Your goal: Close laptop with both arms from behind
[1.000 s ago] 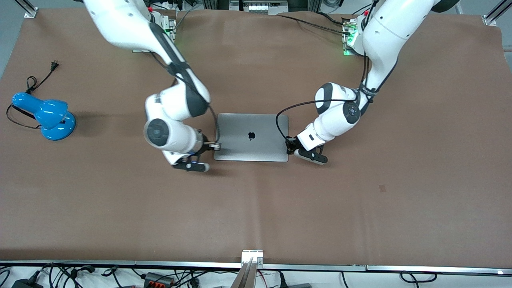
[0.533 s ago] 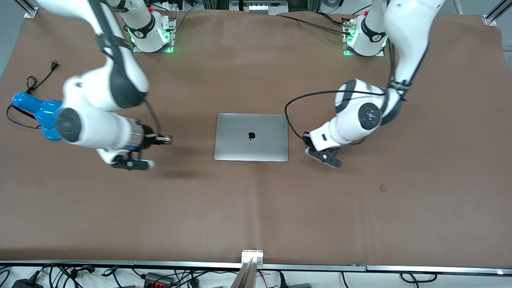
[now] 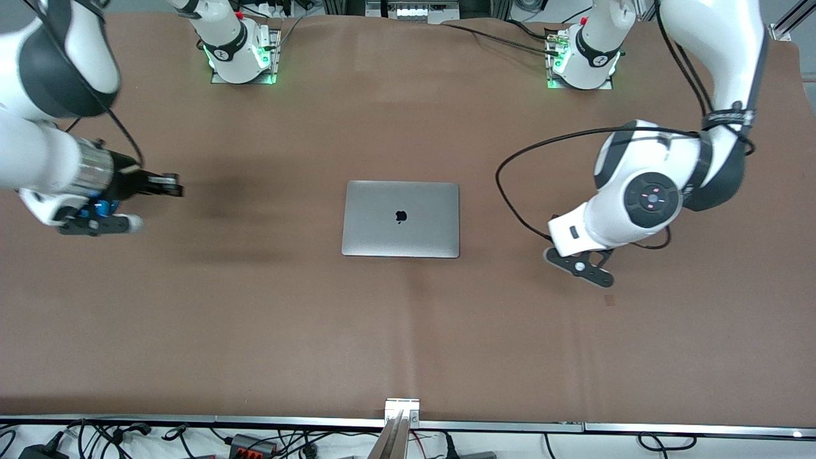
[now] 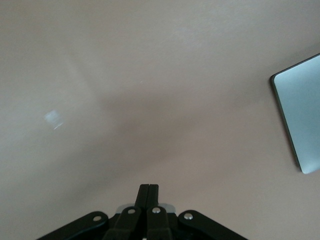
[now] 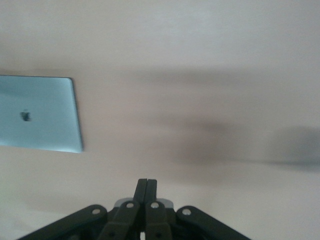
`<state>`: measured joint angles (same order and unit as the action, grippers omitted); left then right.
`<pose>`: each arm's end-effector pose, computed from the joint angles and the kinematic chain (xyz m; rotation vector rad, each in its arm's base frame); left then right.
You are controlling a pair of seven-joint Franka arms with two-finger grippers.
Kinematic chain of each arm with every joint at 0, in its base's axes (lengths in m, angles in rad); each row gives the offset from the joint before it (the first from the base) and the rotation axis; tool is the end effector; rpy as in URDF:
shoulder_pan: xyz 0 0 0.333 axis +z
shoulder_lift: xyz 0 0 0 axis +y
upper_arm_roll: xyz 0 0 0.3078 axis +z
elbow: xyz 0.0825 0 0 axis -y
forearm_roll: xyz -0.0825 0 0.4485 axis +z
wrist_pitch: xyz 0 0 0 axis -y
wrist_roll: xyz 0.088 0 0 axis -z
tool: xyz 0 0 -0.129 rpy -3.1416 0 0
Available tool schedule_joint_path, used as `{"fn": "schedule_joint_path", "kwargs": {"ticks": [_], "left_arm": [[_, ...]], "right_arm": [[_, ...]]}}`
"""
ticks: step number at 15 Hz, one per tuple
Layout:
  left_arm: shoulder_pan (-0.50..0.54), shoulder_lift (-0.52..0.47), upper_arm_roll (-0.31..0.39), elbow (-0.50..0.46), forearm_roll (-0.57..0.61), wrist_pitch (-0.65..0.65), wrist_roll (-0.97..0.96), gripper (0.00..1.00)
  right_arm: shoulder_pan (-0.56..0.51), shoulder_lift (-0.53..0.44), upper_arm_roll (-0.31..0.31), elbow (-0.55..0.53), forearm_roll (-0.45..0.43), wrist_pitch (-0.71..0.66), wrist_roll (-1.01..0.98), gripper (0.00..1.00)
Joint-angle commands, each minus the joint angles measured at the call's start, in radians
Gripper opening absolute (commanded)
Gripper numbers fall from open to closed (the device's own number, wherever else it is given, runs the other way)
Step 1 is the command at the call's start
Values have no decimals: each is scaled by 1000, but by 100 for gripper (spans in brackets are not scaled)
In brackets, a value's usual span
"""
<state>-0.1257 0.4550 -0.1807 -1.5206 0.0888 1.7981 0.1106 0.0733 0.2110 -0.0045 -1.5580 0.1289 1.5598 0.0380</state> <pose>0.6912 -0.1951 0.3342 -3.0372 0.6682 0.2626 0.6579 0.0623 0.4658 -3.0078 -0.0281 0.3256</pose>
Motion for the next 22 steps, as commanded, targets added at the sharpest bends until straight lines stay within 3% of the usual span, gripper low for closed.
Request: {"fn": "schedule_joint_path", "kwargs": {"ticks": [1,3,4,6,7,11,14,17,19,22], "left_arm": [[24,-28,6,72,25,-94,-23,15],[81,-77,0,74,13,-120,-22,82],[102,-102,-5,73,8,-138,-22,100],[107,-150,-8,68,8,-198,-40,100],[109,-182,-8,63,6,-198,-63,100],[123,-314,-8,21,-11,-265,-103,100],[124,-375,0,14,-49,-362,-141,100],[110,-416,91,-10,-173,-347,-143,100],[26,-496,188,-80,-149,-269,-146,100],[24,-504,190,-107,-115,-241,-140,100]], "right_arm": [[-23,-65,8,-31,-52,-14,-64,0],[-32,-74,3,-30,-72,-20,-82,0],[-32,-73,3,-25,-104,-29,-107,10],[-32,-65,3,-24,-118,-21,-161,78],[-32,-67,4,-21,-120,-21,-167,100],[-30,-64,4,-7,-117,-18,-152,100],[-27,-22,3,111,-136,-53,-156,100],[-32,-18,6,116,-196,-58,-170,100],[-33,-30,6,114,-198,-63,-152,100],[-82,-85,23,69,-190,-78,-168,100]]}}
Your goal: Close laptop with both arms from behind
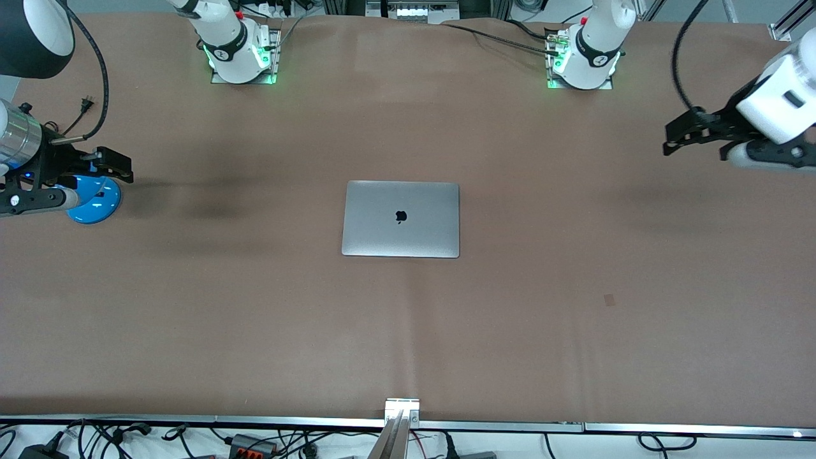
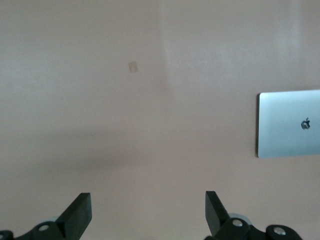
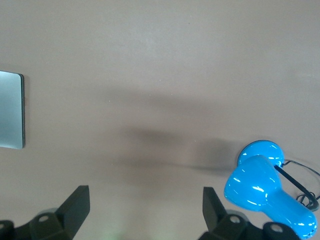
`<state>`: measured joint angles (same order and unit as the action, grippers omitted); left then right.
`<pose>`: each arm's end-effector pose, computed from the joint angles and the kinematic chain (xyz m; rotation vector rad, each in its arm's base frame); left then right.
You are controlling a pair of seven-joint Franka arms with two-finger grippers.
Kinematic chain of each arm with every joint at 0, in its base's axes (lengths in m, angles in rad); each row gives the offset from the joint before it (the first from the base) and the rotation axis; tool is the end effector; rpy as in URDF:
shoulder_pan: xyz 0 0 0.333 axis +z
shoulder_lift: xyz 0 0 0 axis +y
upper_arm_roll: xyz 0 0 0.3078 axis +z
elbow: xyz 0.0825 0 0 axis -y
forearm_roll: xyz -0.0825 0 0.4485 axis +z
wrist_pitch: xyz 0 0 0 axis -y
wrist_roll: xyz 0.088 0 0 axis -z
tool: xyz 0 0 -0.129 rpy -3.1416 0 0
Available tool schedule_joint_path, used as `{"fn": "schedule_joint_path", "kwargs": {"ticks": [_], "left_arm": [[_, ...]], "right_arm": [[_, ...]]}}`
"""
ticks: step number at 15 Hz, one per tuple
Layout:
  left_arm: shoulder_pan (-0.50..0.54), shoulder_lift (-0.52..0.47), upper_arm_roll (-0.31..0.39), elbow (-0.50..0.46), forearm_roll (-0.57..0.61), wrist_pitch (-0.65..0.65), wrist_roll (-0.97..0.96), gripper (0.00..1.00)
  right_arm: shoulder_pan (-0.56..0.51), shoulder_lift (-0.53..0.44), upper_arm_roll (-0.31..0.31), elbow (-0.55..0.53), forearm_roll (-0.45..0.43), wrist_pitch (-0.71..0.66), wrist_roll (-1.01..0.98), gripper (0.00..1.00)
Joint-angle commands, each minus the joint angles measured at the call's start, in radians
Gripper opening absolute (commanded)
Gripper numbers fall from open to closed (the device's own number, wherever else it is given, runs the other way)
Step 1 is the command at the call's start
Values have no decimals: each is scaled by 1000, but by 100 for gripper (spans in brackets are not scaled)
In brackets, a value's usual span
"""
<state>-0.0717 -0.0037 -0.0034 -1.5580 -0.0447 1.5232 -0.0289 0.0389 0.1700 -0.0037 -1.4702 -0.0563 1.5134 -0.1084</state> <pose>0.6102 -0.0519 0.5994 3.0973 -0.0738 -0.0517 0.6574 0.0158 0.5347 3.0749 0.2217 -0.1988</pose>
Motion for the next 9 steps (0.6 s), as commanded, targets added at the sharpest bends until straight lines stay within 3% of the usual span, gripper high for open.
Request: {"fn": "schedule_joint_path", "kwargs": {"ticks": [1,4,9], "left_arm": [[-27,-48,10,-68,17,28,6,100],[-30,-35,0,-41,47,3,-5,100],[-30,-33,-35,-30,100,-15,-6,100]], "right_arm": [[-65,-108,46,-103,-10,-9,-13,100],[-129,-199,102,-234,-5,126,-19,100],[-165,-241,123,-275,0,184,-1,100]]}}
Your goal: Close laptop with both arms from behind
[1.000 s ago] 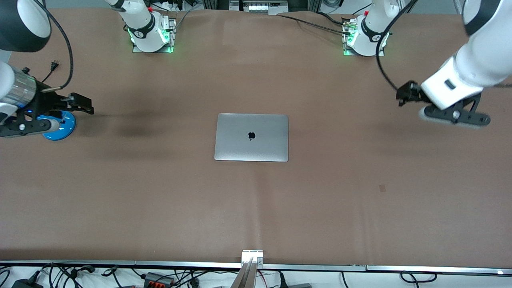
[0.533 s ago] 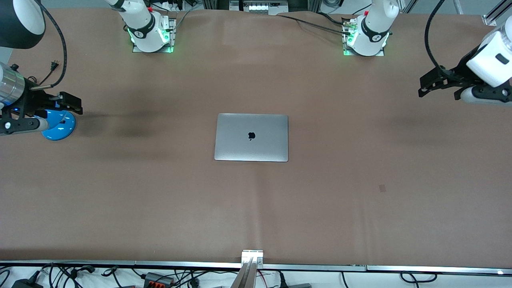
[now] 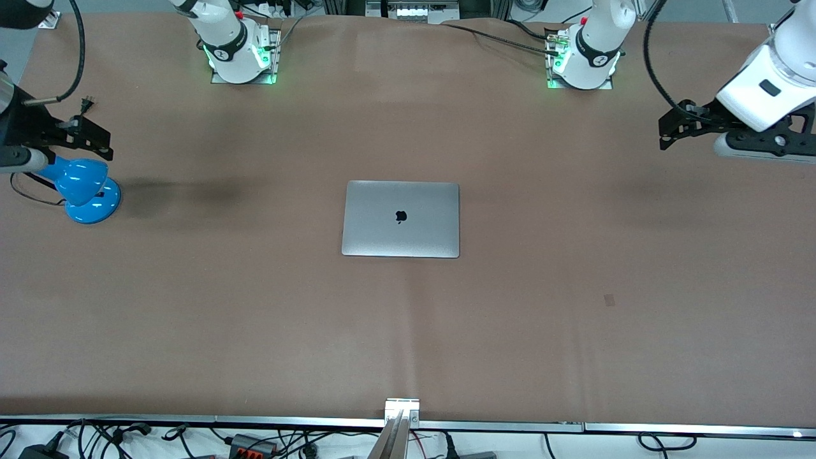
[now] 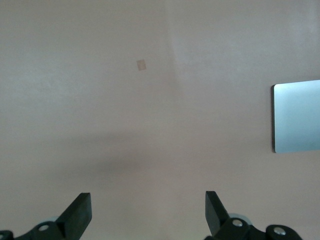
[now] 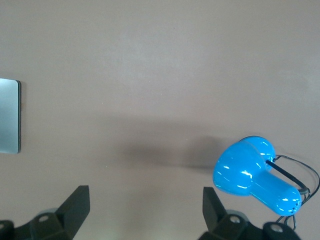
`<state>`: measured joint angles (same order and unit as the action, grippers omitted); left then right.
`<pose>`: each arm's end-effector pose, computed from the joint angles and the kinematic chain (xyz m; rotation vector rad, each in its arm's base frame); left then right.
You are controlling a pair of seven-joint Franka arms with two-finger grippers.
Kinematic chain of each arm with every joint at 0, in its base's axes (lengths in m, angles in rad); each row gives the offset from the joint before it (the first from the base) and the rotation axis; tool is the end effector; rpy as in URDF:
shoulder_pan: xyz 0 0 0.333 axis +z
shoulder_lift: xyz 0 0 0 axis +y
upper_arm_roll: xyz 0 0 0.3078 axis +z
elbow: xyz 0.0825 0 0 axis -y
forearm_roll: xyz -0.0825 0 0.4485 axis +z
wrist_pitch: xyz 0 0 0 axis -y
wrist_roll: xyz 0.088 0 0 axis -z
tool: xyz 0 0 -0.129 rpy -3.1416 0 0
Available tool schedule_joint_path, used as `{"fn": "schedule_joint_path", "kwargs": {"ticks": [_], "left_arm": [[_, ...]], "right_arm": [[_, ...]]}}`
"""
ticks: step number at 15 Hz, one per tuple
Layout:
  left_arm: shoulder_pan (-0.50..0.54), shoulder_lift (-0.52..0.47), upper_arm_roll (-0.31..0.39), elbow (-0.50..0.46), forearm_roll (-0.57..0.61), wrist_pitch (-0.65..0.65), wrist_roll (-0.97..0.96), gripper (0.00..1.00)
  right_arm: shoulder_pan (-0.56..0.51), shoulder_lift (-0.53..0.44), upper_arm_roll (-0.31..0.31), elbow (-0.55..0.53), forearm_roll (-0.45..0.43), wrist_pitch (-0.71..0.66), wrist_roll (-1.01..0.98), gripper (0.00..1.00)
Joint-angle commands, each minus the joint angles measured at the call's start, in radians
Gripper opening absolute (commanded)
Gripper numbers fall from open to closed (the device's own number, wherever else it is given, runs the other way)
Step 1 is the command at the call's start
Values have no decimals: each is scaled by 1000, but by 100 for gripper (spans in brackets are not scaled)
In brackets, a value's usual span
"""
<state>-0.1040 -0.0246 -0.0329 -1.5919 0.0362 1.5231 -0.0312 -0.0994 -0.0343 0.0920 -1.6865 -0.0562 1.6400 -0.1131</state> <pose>0.6003 -0.0780 0.5941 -3.0961 0.1623 0.0635 0.6120 -0.0107 0.5593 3.0785 0.1693 -0.0245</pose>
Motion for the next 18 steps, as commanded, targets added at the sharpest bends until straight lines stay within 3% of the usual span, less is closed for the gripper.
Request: {"fn": "schedule_joint_path", "kwargs": {"ticks": [1,18], "left_arm": [[6,-9,-1,9,11,-14,-4,100],[9,-6,5,10,-2,-14,-3,100]], "right_arm": [[-28,-38,28,-62,1,66,3,100],[-33,-36,28,-64,39,61,3,100]]}}
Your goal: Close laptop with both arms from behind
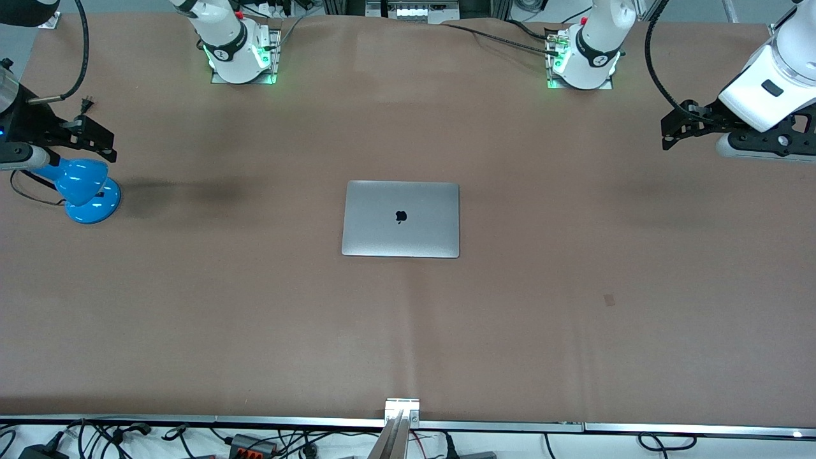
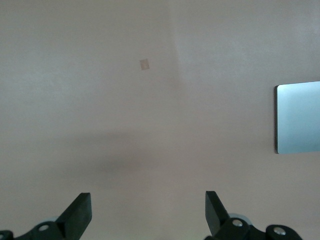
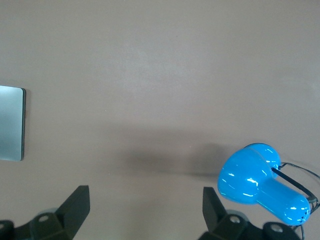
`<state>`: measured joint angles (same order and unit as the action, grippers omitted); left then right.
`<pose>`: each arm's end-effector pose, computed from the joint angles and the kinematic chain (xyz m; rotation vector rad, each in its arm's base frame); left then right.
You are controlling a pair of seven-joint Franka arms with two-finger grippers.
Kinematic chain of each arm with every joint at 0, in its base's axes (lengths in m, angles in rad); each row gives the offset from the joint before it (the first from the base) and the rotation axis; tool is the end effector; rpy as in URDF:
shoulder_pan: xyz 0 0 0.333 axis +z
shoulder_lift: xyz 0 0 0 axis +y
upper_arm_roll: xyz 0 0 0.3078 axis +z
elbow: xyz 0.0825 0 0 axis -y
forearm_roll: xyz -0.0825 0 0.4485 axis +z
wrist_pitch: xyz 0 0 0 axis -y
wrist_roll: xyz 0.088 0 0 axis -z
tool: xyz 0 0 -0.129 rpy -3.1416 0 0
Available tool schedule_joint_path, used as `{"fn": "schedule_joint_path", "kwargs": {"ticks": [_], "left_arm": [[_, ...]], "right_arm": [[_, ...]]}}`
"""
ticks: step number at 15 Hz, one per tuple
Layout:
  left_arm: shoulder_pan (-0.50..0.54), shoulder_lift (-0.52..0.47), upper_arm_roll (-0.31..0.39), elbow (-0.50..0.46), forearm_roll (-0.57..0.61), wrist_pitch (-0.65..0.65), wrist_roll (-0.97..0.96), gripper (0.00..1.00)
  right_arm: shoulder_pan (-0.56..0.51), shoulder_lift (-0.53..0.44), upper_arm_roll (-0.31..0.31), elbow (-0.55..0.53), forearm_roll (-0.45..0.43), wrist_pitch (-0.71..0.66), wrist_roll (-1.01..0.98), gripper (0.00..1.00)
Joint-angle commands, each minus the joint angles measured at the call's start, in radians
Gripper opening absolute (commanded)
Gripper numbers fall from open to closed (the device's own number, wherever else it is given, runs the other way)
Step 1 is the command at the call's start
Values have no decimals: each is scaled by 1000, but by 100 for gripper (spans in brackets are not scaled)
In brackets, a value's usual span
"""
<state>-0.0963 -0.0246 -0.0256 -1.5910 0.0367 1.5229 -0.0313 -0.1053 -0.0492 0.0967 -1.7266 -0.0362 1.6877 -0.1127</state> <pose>0.6014 -0.0689 0.5946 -3.0973 0.1389 0.0628 0.6113 -0.0086 0.5507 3.0958 0.1674 0.0117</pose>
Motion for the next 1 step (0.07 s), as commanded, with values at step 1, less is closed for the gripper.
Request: {"fn": "schedule_joint_path", "kwargs": {"ticks": [1], "left_arm": [[1,-6,0,9,-3,-14,-2,100]], "right_arm": [[-27,-21,23,-24,19,14,2,100]]}}
